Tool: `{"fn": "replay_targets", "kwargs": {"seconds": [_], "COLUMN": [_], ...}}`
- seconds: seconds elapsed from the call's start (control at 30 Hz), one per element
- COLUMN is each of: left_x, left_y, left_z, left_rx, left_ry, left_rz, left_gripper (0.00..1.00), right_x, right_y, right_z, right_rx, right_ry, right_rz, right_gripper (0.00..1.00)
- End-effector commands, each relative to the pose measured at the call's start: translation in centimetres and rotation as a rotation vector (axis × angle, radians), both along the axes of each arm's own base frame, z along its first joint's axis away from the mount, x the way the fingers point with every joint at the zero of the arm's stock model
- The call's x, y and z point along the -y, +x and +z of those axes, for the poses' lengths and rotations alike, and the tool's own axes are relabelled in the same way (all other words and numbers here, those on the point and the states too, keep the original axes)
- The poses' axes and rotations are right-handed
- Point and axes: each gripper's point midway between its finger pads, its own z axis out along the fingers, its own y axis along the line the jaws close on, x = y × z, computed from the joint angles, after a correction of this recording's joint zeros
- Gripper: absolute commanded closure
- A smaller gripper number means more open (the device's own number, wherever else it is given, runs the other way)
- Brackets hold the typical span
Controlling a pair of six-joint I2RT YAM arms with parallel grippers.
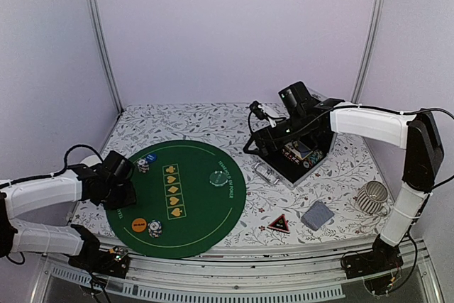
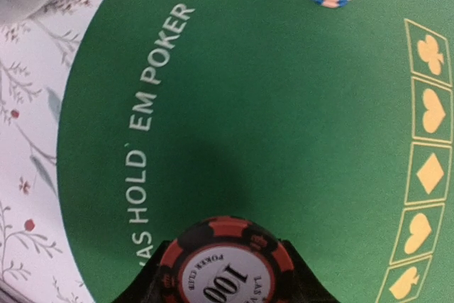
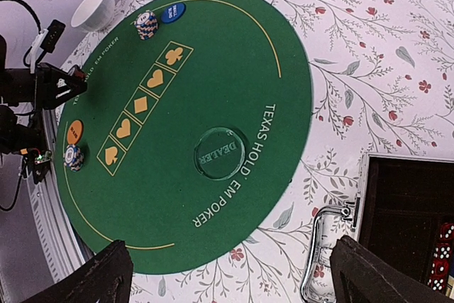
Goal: Distribute texas hold em gaming equipment
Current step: Place the poker chips pile at the big blind area.
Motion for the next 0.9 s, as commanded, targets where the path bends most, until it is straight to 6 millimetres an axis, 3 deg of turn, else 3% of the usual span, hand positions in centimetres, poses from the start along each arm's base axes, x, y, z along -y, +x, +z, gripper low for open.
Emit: {"fn": "replay_targets", "kwargs": {"seconds": [0.0,0.17,0.3,0.6,0.87], "left_x": [-2.4,-3.1,-3.2,-2.6,-1.7], "left_y": [-2.4,-4.7,-4.3,-7.7,-8.4], "left_z": [-0.5,-3.0,-3.2,-3.1,-3.2], "left_rx": [-0.072,-0.188,-0.194,-0.237,-0.276], "left_ry": [0.035,0.033,0.06,0.043,0.103], "left_rz": [0.187,0.328,0.362,0.44,0.412], "left_gripper": [1.0,1.0,1.0,1.0,1.0], "right_x": [0.2,0.7,0.8,0.6,0.3], "right_y": [-0.5,-0.9,-1.1,-1.1,-0.9], "right_z": [1.2,0.8,0.8,1.0,1.0], "right_rx": [0.02,0.016,0.01,0.009,0.004], "right_ry": [0.026,0.015,0.018,0.024,0.027], "right_rz": [0.013,0.006,0.008,0.014,0.019], "right_gripper": [0.01,0.01,0.01,0.01,0.01]}}
